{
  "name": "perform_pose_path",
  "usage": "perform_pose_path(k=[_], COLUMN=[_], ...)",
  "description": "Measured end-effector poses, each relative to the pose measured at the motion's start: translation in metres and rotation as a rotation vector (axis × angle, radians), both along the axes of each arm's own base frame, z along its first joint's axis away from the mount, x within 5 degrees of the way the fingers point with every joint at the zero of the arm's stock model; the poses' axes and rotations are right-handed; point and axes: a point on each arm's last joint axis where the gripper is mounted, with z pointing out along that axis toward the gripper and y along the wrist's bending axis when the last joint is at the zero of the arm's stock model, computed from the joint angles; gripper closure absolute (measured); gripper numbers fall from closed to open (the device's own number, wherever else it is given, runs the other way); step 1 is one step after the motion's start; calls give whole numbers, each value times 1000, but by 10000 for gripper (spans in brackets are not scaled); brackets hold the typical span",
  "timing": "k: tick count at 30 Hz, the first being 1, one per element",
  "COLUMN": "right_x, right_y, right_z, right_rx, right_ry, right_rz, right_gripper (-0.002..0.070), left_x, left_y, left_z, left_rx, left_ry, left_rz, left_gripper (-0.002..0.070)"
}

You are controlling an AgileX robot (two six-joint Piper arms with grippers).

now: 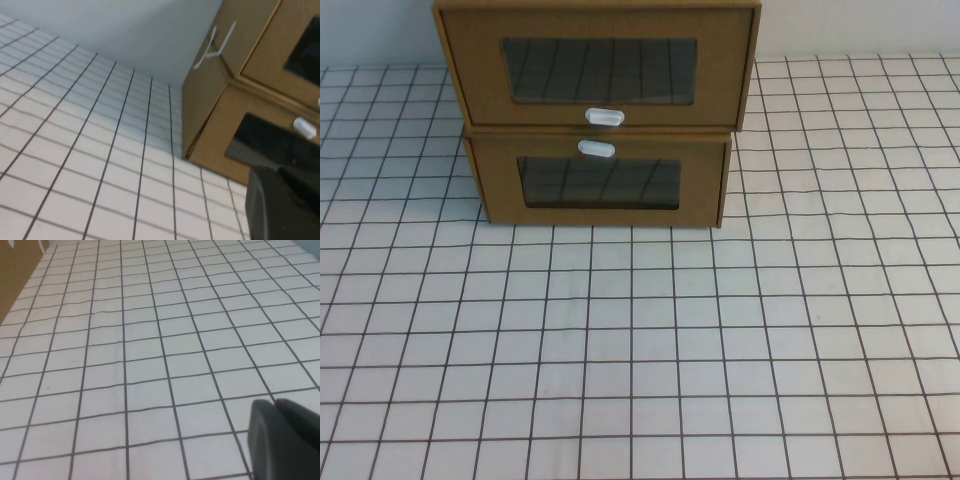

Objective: Open the shoe box
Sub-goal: 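Pull the top drawer of the cardboard box fully open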

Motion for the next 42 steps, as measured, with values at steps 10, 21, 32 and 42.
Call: perform_pose_path(k=[10, 21, 32, 42], right_x=[0, 0, 0, 0], right_y=[0, 0, 0, 0], right_z=[0, 0, 0, 0], right_rx=[0, 0, 0, 0], right_ry=[0, 0, 0, 0], right_rz=[0, 0, 0, 0], right_gripper=[690, 690, 690, 690], left_x=[-2, 56, 188, 305], left_y=[-1, -16, -41, -58], left_z=[22, 131, 232, 252], left_rx=[-63, 269, 418, 466], left_ry=[-19, 327, 208, 222], left_rz=[-13, -210, -465, -638], left_gripper=[677, 677, 677, 677])
